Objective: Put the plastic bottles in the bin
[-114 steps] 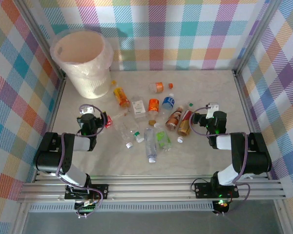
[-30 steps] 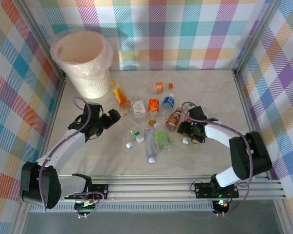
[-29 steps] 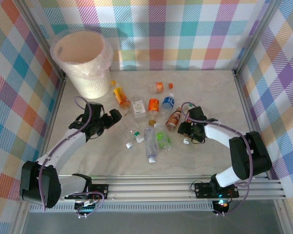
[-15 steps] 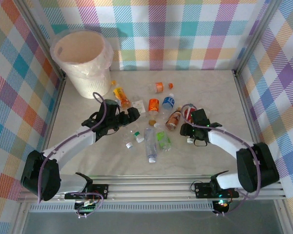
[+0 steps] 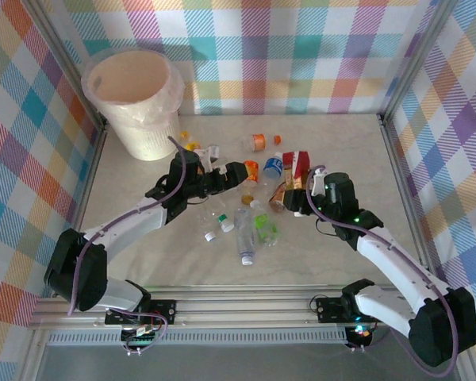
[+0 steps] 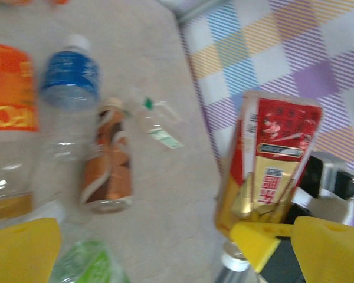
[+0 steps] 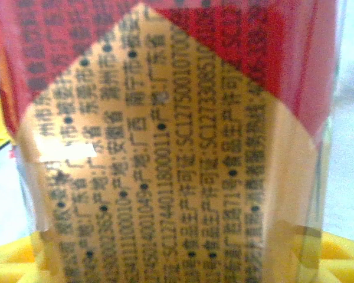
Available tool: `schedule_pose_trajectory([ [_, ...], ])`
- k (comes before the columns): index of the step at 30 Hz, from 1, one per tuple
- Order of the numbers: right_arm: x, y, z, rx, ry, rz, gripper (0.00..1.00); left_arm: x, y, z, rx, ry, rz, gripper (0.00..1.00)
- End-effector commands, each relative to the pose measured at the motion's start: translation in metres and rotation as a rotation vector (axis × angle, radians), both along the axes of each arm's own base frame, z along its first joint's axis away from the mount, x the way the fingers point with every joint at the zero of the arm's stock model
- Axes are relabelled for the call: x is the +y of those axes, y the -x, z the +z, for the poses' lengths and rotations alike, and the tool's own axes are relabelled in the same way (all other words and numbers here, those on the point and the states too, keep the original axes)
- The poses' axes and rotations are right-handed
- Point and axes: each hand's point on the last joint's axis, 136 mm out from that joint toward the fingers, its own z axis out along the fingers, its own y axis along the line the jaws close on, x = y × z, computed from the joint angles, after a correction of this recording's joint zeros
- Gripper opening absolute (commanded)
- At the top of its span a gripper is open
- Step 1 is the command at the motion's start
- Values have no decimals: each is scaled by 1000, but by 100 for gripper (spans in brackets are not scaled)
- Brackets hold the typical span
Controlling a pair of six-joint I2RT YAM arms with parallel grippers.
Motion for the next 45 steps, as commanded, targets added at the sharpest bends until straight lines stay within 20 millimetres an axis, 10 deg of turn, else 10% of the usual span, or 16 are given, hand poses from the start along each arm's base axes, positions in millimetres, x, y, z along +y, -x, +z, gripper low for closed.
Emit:
schedule_pose_trajectory([
  [1, 36, 5, 51, -151, -106, 195, 41, -28, 11, 50, -137, 101, -131, 100],
  [16, 102, -2, 79, -191, -46, 486, 43, -31, -14, 76, -209, -40, 109, 100],
  [30, 121, 4, 79, -153, -66, 570, 48, -23, -33, 47, -98, -158, 202, 64],
  [45, 105, -5, 77, -188, 24, 483, 100, -3, -43, 37, -127, -224, 300, 63],
])
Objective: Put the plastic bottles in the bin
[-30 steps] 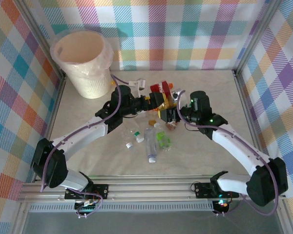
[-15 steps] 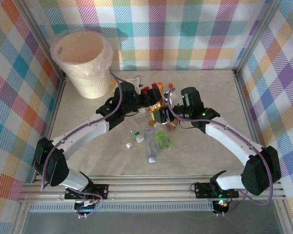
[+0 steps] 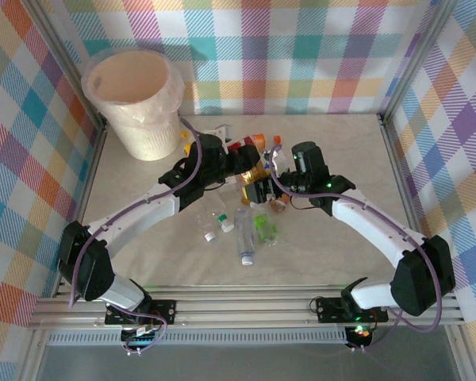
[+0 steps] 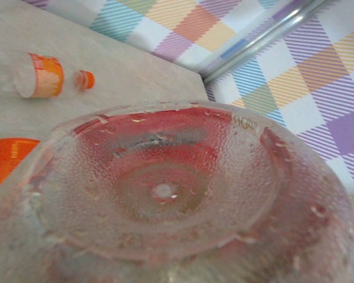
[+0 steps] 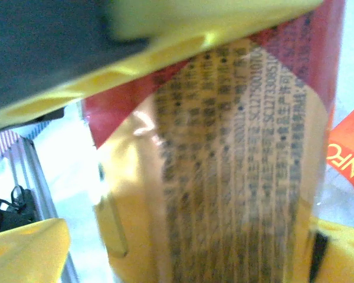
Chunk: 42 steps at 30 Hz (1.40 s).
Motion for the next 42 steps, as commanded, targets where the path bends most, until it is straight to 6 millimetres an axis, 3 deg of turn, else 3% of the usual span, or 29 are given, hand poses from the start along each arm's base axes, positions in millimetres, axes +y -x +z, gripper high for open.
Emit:
schedule_pose_trajectory([
  [1, -5, 3, 28, -92, -11, -14, 100, 15, -7, -7, -11, -58, 73, 63],
  [8, -31, -13, 33, -121, 19, -210, 100, 48, -18, -2, -45, -112, 169, 62],
  [12, -47, -25, 32, -87, 11, -358, 100, 75, -26, 13, -107, -173, 235, 62],
  [17, -50, -29, 37, -98, -59, -414, 100, 116, -38, 41, -192, -239, 338, 62],
  [23, -56, -34, 40, -109, -68, -463, 100, 171, -59, 99, -354, -290, 474, 62],
  [29, -57, -33, 40, -107, -67, -467, 100, 216, -97, 163, -482, -286, 579, 62],
  [34, -56, -35, 38, -107, -77, -469, 100, 251, -144, 204, -526, -198, 671, 63],
  [38, -56, -36, 40, -116, -73, -471, 100, 277, -180, 212, -527, -234, 760, 63],
  [42, -57, -36, 41, -127, -60, -465, 100, 305, -214, 199, -485, -269, 851, 63],
])
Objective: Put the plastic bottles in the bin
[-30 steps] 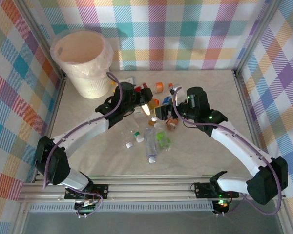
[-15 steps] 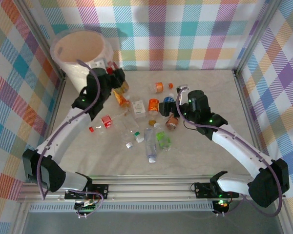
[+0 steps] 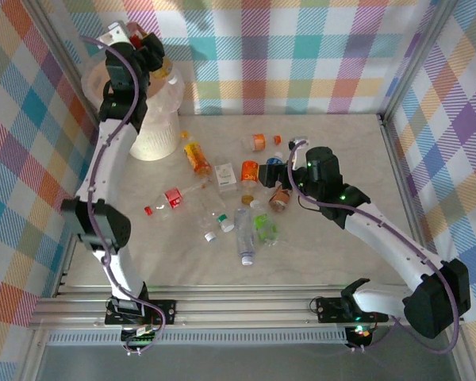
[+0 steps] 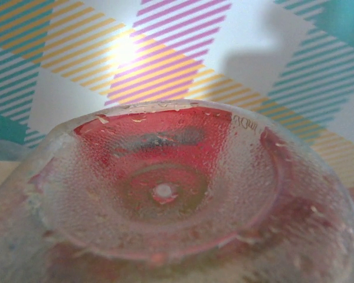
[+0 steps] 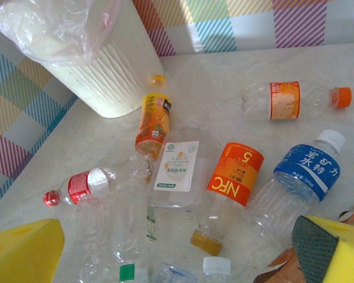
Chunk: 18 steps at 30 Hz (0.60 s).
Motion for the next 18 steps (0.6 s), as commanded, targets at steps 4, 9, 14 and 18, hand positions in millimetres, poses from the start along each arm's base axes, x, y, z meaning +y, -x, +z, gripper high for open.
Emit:
schedule_pose_trajectory([
  [4, -1, 2, 12, -34, 4, 3, 100, 42, -29, -18, 3, -55, 209, 63],
  [9, -5, 5, 5, -8, 33, -3, 100, 75, -52, -46, 75, -60, 306, 63],
  [14, -7, 4, -2, 5, 48, -15, 100, 80, -68, -75, 168, -68, 240, 64],
  [18, -4, 0, -5, 12, 55, -11, 100, 71, -74, -108, 273, -112, 157, 64],
])
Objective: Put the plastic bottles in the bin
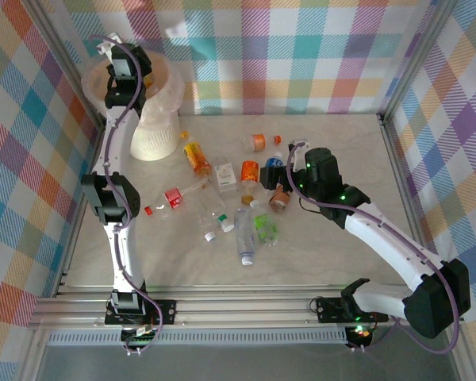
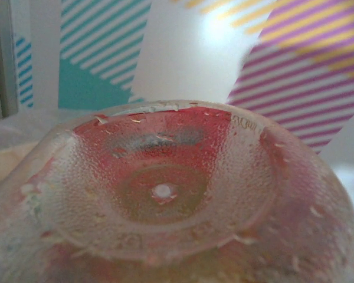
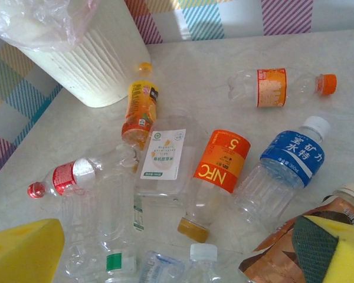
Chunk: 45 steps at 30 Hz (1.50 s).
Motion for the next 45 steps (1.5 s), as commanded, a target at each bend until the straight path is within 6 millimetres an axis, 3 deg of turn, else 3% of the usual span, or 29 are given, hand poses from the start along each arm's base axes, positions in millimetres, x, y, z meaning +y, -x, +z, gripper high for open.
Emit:
schedule_pose_trajectory([
  [1, 4, -2, 6, -13, 9, 11, 100, -12, -3, -16, 77, -42, -112, 64],
  [5, 10, -1, 4, 9, 10, 43, 100, -34, -1, -33, 160, -95, -269, 63],
  [13, 19, 1, -1, 42, 13, 96, 100, -31, 27, -62, 342, -122, -335, 61],
  [19, 25, 1, -2, 59, 19, 129, 100, -24, 49, -63, 400, -128, -324, 62],
  [25, 27, 0, -6, 70, 26, 137, 100, -31, 71, -69, 466, -105, -369, 61],
  [31, 30, -1, -9, 78, 25, 144, 100, -45, 92, -56, 448, -41, -426, 60],
  [45, 33, -2, -11, 111, 20, 146, 100, -58, 43, -71, 430, 36, -471, 63],
])
